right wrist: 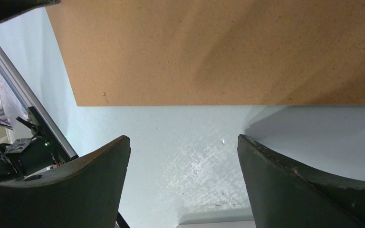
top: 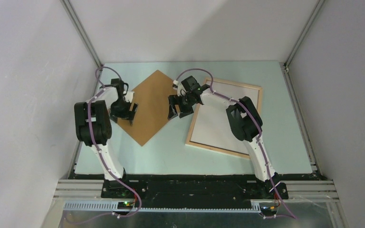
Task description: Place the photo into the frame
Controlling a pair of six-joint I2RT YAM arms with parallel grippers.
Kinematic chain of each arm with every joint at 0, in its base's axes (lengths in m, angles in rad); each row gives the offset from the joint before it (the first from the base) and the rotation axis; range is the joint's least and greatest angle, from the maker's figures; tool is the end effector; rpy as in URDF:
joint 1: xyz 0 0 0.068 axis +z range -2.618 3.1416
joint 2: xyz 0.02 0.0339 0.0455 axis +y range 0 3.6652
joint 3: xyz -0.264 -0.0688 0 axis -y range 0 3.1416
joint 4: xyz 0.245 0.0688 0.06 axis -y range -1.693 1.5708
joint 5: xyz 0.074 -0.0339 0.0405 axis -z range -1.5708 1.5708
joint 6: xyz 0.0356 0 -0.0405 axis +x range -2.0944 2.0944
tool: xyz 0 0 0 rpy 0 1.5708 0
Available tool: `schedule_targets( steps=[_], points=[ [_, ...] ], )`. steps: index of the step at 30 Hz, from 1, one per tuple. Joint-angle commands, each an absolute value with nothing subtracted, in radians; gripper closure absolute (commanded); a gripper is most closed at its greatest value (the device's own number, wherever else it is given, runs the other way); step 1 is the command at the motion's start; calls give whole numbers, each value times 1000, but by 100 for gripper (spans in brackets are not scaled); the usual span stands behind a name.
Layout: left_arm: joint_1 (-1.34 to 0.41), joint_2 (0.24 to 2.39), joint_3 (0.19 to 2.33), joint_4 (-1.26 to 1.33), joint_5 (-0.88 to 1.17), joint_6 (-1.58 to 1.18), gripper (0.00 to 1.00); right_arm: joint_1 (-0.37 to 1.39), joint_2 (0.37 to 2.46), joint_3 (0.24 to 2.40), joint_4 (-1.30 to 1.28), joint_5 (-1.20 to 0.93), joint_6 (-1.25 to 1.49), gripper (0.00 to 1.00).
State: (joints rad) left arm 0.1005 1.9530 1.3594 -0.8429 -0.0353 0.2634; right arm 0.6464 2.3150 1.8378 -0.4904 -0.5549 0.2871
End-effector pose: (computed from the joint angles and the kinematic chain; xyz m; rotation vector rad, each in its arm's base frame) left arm 0.3678 0.0384 0.1626 0.2417 3.0049 0.0890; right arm 0.3904 0.3180 0.1626 -0.7064 2.5722 1.0477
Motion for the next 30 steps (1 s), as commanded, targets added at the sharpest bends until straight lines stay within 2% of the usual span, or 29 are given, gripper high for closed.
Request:
schedule_targets(
  steps=[1, 11, 22, 30],
  points=[
    [65, 1903, 1252, -875, -82, 325, 13, 643, 2246, 1821, -498, -542, 276, 13],
    [-56, 1856, 1121, -878, -60, 335, 15, 640, 2230, 1811, -498, -530, 262, 13],
    [-84, 1772, 1066, -888, 15, 319, 16, 637, 2213, 1820, -525, -498, 159, 13],
    [-35, 1549, 1076, -888, 64, 293, 7, 773, 2150, 1857, -554, -291, -97, 13]
  ],
)
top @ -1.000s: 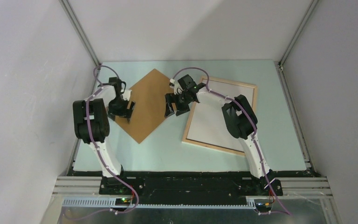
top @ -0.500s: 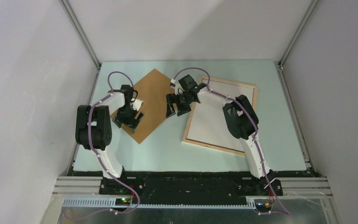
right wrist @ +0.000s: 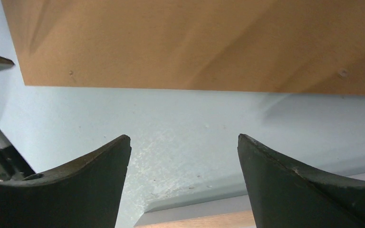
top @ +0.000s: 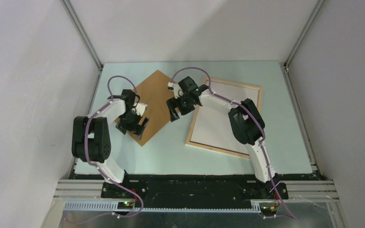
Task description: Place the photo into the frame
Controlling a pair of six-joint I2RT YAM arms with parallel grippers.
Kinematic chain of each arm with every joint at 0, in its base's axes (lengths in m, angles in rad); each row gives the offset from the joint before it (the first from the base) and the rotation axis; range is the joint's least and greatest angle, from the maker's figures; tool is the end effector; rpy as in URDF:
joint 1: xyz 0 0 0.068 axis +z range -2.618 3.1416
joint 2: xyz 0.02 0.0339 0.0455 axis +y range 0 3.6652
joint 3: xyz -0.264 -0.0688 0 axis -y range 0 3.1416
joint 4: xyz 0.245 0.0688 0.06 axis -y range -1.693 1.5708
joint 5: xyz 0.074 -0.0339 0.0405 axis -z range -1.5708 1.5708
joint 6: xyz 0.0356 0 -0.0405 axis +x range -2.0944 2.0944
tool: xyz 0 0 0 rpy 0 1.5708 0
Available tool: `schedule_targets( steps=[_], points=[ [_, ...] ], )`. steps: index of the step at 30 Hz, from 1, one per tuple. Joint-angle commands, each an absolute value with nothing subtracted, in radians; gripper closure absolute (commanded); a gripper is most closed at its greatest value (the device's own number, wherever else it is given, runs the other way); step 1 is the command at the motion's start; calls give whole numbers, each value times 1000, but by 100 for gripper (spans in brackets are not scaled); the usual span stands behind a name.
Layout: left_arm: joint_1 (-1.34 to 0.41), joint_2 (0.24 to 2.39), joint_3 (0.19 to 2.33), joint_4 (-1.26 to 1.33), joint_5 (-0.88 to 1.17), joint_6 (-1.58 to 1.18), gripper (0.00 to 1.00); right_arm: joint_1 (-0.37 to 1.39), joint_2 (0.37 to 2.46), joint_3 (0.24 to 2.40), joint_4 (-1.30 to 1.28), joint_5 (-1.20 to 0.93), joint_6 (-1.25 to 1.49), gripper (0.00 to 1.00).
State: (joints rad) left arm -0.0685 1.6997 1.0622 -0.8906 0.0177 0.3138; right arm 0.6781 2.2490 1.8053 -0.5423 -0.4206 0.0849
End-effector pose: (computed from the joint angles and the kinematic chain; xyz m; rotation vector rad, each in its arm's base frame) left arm 0.2905 -0.0206 0.1682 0.5890 3.0405 -0.0191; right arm 0.3736 0.3196 0.1793 -0.9324 2.4713 0.8176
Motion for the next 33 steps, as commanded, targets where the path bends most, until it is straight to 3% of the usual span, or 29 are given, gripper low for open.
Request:
schedule_targets(
  steps=[1, 9, 19, 29, 33],
  points=[
    [-24, 1530, 1077, -888, 64, 290, 5, 786, 2149, 1861, -552, -275, -117, 13],
    [254, 1328, 1064, -887, 74, 301, 0, 948, 2255, 2031, -581, -148, -264, 13],
    [498, 1260, 1046, -888, 125, 363, 0, 1114, 2436, 2266, -631, -96, -336, 14],
    [564, 1279, 1045, -888, 157, 385, 0, 1182, 2545, 2361, -638, -80, -328, 15],
    [564, 1287, 1052, -888, 174, 378, 0, 1177, 2559, 2357, -648, -90, -316, 21]
  ],
)
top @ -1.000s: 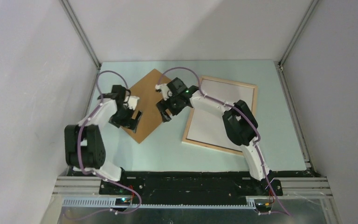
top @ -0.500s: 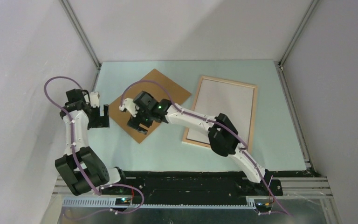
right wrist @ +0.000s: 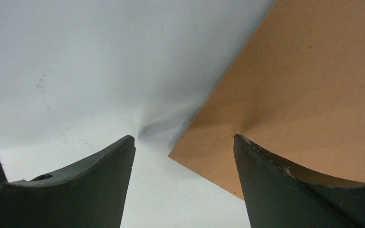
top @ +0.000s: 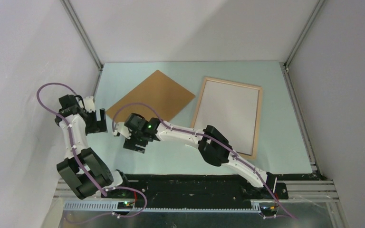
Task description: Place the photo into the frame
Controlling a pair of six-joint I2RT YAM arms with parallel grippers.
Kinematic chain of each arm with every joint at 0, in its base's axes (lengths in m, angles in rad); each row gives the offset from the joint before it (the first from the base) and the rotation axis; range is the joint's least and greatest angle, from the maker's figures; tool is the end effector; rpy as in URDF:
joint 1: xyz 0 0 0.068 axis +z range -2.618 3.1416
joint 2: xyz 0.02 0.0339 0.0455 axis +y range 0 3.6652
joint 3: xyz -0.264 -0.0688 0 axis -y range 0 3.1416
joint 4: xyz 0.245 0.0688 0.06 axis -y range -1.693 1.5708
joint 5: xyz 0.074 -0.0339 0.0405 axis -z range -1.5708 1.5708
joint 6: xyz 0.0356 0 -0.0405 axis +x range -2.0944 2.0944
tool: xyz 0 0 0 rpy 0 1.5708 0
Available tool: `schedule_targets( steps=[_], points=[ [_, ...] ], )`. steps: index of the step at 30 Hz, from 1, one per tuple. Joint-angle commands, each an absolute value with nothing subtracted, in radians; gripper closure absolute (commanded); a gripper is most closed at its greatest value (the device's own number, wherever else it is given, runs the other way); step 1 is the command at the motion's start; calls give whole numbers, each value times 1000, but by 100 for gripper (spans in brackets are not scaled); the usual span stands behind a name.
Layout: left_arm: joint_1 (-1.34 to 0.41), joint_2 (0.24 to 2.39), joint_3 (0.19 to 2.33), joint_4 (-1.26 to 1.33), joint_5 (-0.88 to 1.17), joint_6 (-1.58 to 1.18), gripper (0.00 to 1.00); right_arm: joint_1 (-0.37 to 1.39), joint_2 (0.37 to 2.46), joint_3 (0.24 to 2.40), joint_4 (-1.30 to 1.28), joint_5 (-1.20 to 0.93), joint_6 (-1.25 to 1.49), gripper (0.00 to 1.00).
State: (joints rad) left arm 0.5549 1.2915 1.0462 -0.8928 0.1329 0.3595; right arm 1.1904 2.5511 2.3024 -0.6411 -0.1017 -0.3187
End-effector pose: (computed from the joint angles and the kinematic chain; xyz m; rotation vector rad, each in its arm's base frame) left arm 0.2110 0.1252 0.2668 -0.2236 2.6851 0.1005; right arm 0.2047 0.5217 0.1733 -1.7602 1.8059 0.4935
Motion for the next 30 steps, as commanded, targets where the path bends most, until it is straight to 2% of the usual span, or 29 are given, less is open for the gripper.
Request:
schedule_targets(
  steps=[1, 7, 19, 30],
  points=[
    [564, 1289, 1053, -889, 181, 378, 0, 1173, 2559, 2348, -652, -98, -309, 22],
    [564, 1296, 1055, -891, 201, 376, 0, 1157, 2531, 2263, -639, -94, -291, 33],
    [564, 1329, 1058, -899, 238, 377, 0, 1161, 2410, 1967, -576, -67, -275, 65],
    [526, 1382, 1092, -905, 276, 363, 0, 1139, 2237, 1665, -544, -85, -252, 84]
  ],
)
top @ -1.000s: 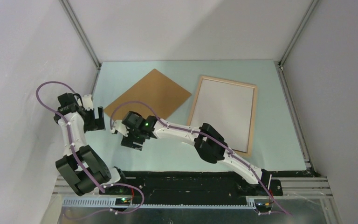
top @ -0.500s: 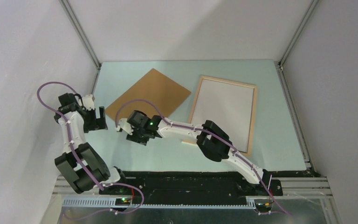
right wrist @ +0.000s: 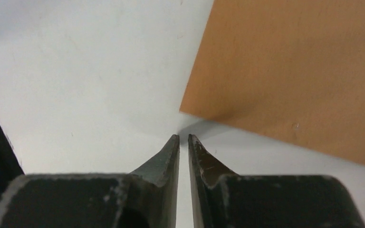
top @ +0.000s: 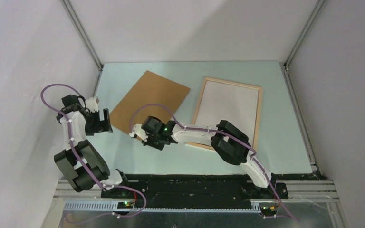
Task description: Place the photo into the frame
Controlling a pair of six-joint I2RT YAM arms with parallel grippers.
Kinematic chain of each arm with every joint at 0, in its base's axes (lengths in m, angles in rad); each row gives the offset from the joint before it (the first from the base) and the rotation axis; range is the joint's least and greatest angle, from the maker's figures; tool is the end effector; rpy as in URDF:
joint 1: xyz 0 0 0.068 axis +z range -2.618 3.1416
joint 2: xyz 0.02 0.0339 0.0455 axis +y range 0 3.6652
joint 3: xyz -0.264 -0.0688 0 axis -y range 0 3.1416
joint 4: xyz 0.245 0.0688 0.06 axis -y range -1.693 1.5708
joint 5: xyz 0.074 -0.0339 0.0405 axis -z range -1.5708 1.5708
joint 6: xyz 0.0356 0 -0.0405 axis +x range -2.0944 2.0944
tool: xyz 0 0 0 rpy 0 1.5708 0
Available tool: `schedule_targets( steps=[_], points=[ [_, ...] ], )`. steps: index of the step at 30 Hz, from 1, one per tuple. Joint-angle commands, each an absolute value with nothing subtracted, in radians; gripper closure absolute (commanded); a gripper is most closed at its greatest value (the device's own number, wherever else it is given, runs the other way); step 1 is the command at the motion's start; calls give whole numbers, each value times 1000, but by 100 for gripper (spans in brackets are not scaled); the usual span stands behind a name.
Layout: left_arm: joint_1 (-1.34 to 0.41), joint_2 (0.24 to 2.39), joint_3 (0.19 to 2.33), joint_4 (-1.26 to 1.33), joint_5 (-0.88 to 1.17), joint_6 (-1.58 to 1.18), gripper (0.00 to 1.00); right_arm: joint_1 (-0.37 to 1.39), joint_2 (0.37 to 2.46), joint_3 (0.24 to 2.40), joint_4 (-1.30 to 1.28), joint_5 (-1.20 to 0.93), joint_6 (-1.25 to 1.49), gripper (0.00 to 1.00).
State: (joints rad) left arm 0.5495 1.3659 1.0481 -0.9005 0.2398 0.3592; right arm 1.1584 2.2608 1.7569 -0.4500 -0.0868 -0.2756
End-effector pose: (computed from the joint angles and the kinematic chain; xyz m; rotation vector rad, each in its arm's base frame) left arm 0.2221 0.1261 0.2505 -0.2004 2.7137 -0.0819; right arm 0.1955 0.4546 0.1621 -1.7243 1.9235 0.4530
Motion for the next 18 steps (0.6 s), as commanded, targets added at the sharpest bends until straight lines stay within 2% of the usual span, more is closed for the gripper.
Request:
schedule_targets(
  steps=[1, 6, 9, 14, 18],
  points=[
    [510, 1390, 1098, -905, 278, 359, 0, 1129, 2227, 1645, -549, -85, -251, 86],
    [448, 1411, 1118, -905, 278, 324, 1, 1086, 2187, 1583, -564, -94, -247, 91],
    [410, 1444, 1155, -902, 278, 304, 0, 1062, 2146, 1546, -548, -105, -238, 88],
    [405, 1561, 1258, -902, 287, 238, 1, 1021, 2102, 1586, -515, -130, -191, 71],
    [406, 1648, 1358, -898, 279, 190, 1, 1020, 2098, 1661, -504, -115, -208, 60]
  ],
)
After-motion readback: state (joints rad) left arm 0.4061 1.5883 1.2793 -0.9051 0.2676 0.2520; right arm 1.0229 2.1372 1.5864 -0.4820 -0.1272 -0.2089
